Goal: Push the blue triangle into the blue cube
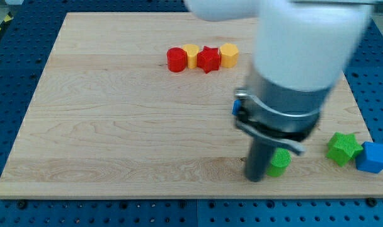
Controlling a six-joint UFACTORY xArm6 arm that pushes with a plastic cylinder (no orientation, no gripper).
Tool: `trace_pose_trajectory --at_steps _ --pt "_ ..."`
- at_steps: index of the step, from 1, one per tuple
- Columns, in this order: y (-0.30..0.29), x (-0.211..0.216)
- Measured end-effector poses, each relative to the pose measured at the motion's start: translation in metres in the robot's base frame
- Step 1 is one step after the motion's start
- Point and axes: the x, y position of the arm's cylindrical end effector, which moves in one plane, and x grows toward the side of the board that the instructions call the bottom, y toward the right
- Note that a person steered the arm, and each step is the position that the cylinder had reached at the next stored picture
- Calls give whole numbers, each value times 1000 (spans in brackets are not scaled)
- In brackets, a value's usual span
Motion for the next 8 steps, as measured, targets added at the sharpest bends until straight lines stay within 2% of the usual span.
trace_pose_trajectory --at_steps 1,2,3,4,5,6,8 --pt "60 -8" --pt "80 -28" --pt "21 -28" --pt "-64 -41" --pt "-97 -103" --pt "-81 -134" --pt "0 -100"
